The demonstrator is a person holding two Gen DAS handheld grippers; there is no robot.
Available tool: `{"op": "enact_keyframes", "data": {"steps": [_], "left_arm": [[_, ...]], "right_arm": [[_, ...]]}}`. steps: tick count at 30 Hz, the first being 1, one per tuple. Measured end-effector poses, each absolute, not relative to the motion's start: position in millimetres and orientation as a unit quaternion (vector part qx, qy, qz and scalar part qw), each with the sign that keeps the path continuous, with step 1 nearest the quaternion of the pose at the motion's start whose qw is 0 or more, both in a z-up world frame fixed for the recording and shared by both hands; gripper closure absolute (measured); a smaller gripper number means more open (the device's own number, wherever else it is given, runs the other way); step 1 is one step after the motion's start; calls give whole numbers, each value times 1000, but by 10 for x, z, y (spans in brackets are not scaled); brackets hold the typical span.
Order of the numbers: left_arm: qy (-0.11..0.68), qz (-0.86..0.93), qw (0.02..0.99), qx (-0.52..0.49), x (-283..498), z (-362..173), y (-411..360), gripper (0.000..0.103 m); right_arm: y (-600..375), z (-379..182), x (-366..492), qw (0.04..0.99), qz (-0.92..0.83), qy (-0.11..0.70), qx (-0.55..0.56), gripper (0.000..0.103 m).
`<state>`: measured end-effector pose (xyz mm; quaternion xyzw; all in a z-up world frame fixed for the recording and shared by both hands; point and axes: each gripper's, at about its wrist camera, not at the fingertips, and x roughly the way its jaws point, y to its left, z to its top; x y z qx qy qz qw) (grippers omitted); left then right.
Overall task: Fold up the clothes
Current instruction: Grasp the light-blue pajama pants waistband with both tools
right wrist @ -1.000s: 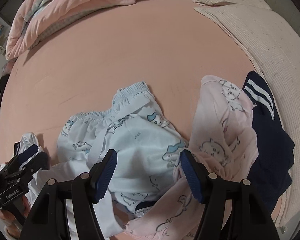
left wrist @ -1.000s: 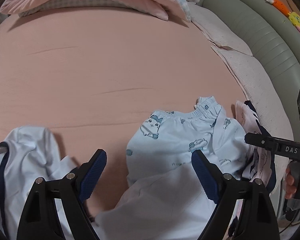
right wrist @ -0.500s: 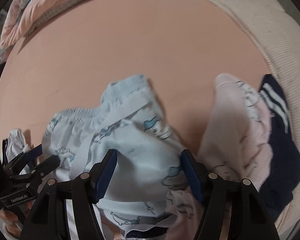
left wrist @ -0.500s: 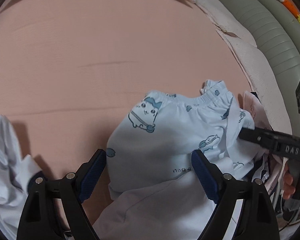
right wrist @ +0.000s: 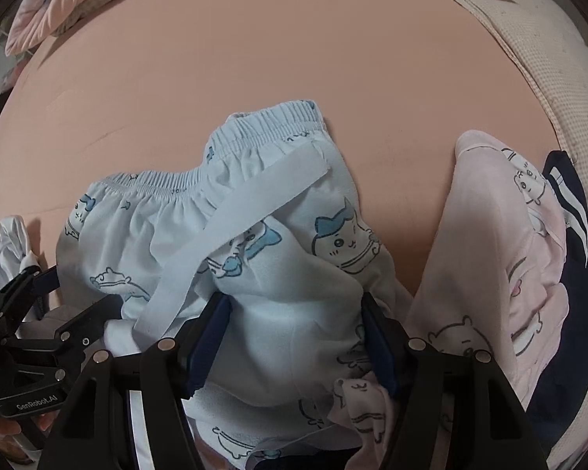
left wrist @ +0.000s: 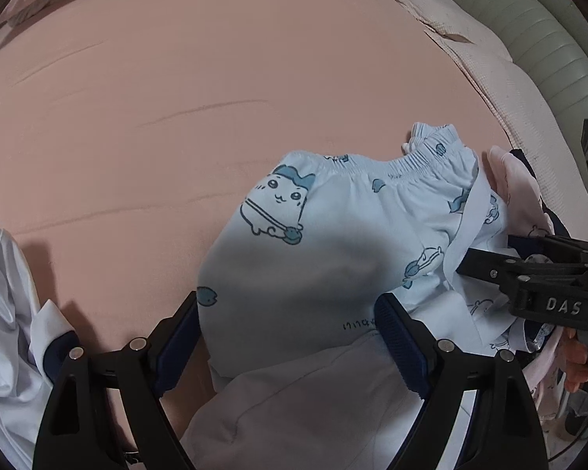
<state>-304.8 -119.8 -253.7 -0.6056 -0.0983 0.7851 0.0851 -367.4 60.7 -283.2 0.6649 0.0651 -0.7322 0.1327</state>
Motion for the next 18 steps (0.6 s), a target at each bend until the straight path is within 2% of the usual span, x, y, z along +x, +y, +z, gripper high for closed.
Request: {"op": "enact_keyframes", "data": {"steps": [2,3,5,6,7,10,13,18], "left_arm": [[-105,789,85,-599,-3011,-2536,-1220,16],[-107,791,88,-595,-2988,-2529,-1226,17],[-108,795,90,-589,-2933,-2505,-1219,26],[-111,796,95,-587,-2908,-2493,-1208,41],[-116,796,105,-585,-2886,-2480,-1186,60],[-125,794,133,-580,-2841,-2442,-1120,83],[-127,791,161,-577,-2819,-2404,-1052,90],[-169,787,185,-565,-2836,-2269,-1054,93]], "right_arm": [[557,-2839,-3641,128,-737,75,660,51],[537,-2836,-3627,126,-739,75,657,52],[519,-2812,-3611,122,-744,69,653,61],[512,-2801,-3609,121,-745,65,653,64],[504,-2790,-3610,120,-745,62,653,68],[493,-2761,-3618,119,-746,53,654,75],[485,-2702,-3626,124,-747,38,652,83],[540,-2569,-3643,147,-744,-15,652,91]]}}
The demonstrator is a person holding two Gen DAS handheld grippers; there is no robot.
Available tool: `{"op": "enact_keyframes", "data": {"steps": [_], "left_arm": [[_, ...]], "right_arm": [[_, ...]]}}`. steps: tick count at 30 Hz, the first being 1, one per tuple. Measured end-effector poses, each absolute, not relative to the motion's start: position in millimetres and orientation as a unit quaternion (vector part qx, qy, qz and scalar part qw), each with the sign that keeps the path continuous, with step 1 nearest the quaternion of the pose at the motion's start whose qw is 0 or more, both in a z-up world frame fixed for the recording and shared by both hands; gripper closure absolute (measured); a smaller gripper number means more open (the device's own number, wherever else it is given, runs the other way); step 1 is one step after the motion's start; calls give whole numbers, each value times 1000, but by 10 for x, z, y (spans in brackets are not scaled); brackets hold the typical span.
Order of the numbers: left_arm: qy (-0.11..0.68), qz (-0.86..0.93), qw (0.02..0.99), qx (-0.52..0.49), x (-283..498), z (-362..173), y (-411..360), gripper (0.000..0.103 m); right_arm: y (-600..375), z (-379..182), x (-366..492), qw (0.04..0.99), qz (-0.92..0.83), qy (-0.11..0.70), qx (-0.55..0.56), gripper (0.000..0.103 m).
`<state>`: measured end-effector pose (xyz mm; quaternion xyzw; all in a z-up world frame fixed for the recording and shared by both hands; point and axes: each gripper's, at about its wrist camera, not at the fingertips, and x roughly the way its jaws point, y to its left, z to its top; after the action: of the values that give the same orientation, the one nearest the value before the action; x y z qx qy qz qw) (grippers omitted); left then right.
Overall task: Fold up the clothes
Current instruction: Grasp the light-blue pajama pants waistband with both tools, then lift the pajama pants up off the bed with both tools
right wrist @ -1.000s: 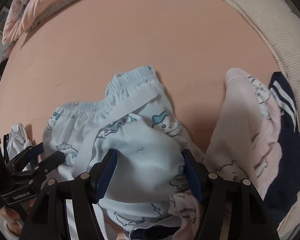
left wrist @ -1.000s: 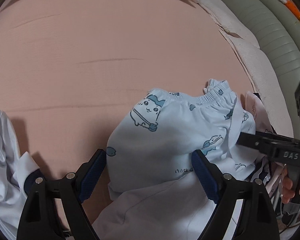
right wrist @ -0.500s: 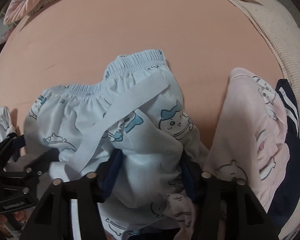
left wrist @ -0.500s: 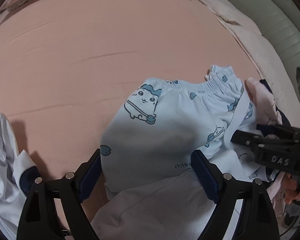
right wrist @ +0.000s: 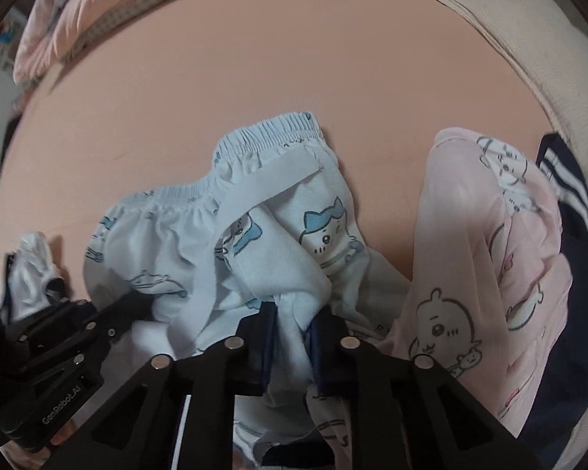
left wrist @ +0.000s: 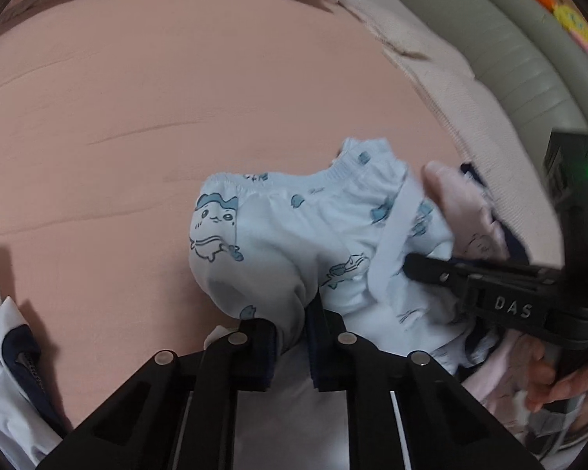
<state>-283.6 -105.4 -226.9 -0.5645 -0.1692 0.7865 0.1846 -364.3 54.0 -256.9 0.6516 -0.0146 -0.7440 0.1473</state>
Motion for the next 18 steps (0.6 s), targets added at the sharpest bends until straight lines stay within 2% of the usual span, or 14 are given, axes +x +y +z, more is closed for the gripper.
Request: {"op": "enact_keyframes", "data": {"steps": [8,18], "left_arm": [[-188,795,217,-535,-2835,-1859,-992,94],[-146,826,219,-499,-2964,-1244,-367,96]], "right_arm": [[527,-2176,-3643,184,-744,-87,636,92],[595,-1560,-3562,219,-751,-122,611,93]]}}
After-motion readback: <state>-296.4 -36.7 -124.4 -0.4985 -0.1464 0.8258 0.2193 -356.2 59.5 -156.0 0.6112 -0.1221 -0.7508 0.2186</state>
